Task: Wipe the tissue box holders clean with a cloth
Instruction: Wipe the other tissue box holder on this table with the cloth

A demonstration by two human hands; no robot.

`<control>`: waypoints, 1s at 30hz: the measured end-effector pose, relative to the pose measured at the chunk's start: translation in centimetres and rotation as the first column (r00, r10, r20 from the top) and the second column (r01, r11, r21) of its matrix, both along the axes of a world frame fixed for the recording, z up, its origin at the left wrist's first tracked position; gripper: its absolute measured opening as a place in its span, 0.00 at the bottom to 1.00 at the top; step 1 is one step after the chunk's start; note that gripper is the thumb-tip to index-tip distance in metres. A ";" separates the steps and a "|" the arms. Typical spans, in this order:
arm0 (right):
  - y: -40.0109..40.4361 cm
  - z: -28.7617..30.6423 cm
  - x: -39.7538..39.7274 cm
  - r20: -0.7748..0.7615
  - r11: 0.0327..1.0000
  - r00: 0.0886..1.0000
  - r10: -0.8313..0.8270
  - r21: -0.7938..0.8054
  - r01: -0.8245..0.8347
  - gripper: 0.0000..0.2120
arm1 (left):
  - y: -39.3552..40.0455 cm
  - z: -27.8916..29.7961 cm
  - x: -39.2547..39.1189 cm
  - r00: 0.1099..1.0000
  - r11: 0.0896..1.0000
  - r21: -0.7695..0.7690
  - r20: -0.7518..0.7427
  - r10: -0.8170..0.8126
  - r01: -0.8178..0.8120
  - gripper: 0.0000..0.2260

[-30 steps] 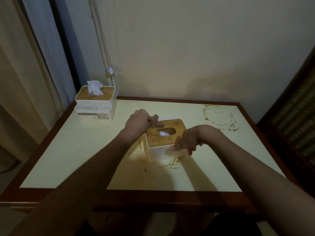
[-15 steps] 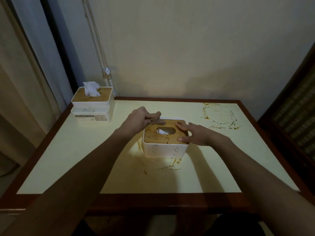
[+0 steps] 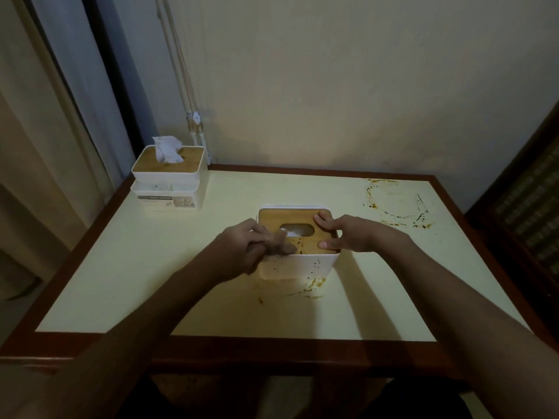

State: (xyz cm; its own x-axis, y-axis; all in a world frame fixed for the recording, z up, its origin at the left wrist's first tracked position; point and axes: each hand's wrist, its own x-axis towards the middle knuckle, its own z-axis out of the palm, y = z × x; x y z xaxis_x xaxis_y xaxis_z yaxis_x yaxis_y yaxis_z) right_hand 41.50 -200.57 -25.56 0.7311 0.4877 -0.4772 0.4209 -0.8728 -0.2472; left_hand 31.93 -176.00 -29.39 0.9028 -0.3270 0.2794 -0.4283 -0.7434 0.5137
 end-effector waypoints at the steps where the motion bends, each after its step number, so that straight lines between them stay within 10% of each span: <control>1: 0.1 0.1 0.0 0.001 1.000 1.000 0.007 -0.013 -0.007 0.33 | -0.1 0.3 0.8 0.999 0.999 0.004 -0.037 0.032 -0.032 0.12; 9: 0.0 0.1 0.1 -0.013 1.000 1.000 0.004 0.002 -0.004 0.32 | -1.8 0.2 6.7 0.917 0.909 0.130 0.022 0.398 -0.397 0.12; 17: 0.0 0.0 -0.1 -0.017 0.998 1.000 -0.023 0.058 0.024 0.33 | -2.6 -0.1 -1.7 0.973 0.981 0.046 0.149 0.179 -0.187 0.08; 24: 0.8 0.6 1.4 0.171 0.994 0.983 0.069 -0.099 -0.052 0.30 | -3.8 0.1 -2.4 0.939 0.940 -0.109 0.085 0.333 -0.323 0.11; 30: 0.7 -0.3 3.0 0.372 0.963 0.926 -0.070 0.266 -0.035 0.12 | -4.0 -0.5 -2.8 0.917 0.913 -0.177 0.096 0.388 -0.368 0.11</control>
State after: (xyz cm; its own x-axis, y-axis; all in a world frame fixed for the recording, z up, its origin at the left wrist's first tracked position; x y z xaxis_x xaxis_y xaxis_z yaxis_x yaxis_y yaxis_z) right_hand 44.54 -199.84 -25.88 0.8397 0.5426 -0.0224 0.5129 -0.8059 -0.2956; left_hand 29.09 -180.02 -29.93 0.9043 0.0871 0.4178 -0.1993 -0.7795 0.5938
